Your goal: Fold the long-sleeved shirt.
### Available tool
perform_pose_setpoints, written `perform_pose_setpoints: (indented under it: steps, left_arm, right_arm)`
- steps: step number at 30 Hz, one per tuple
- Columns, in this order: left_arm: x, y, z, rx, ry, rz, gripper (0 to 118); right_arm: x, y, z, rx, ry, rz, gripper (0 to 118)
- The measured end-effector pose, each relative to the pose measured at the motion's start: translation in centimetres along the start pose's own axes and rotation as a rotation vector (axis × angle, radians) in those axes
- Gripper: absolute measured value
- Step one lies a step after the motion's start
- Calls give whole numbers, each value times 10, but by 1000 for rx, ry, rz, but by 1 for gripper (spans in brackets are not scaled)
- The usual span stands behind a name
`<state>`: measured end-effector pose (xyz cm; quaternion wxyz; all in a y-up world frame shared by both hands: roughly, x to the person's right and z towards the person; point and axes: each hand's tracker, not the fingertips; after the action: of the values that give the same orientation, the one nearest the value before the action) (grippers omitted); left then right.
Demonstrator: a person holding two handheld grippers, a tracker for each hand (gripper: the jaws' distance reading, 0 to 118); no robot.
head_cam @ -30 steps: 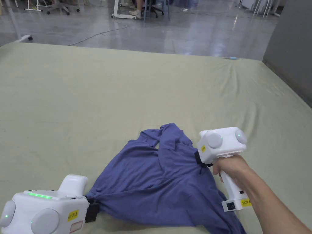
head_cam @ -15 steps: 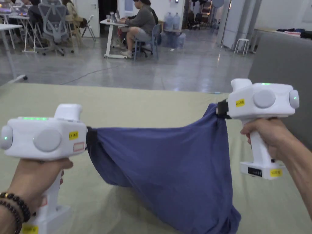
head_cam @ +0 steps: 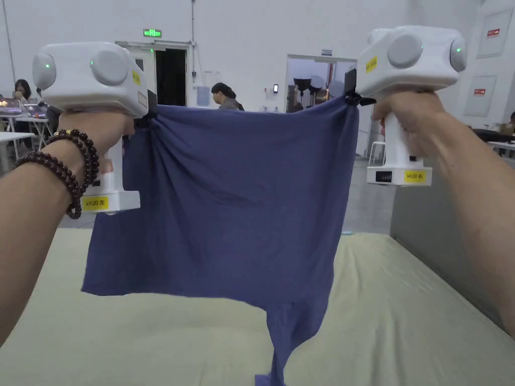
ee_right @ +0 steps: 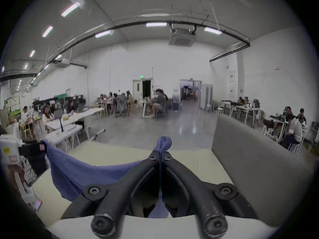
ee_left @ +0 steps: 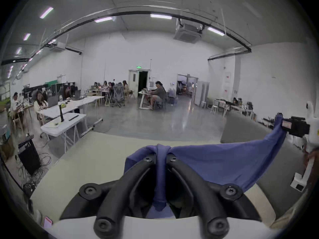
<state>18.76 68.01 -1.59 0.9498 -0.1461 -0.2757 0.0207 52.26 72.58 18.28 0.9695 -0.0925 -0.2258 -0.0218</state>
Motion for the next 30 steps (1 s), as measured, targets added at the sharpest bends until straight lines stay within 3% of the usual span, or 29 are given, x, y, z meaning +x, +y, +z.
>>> perform_pose_setpoints:
  steps: [2,5,10,19,23,30]
  left_arm:
    - [3,11,4,49,-16,-10,3]
    - [1,17,-3,32,-30,-19,3]
    - [-2,-4,-18,1,-28,14,3]
    - [-23,-155,-68,-207,-14,-51,3]
    - [-37,-223,-66,-293,-30,-29,3]
    - [-63,-260,-16,-313,-44,41,3]
  right_arm:
    - [1,22,5,41,9,-22,0]
    - [0,36,7,44,-5,23,0]
    - [3,17,1,26,10,24,0]
    - [14,-156,-58,-219,44,-55,0]
    - [19,-230,-70,-317,59,-51,0]
    - [7,-261,-4,-299,90,-72,0]
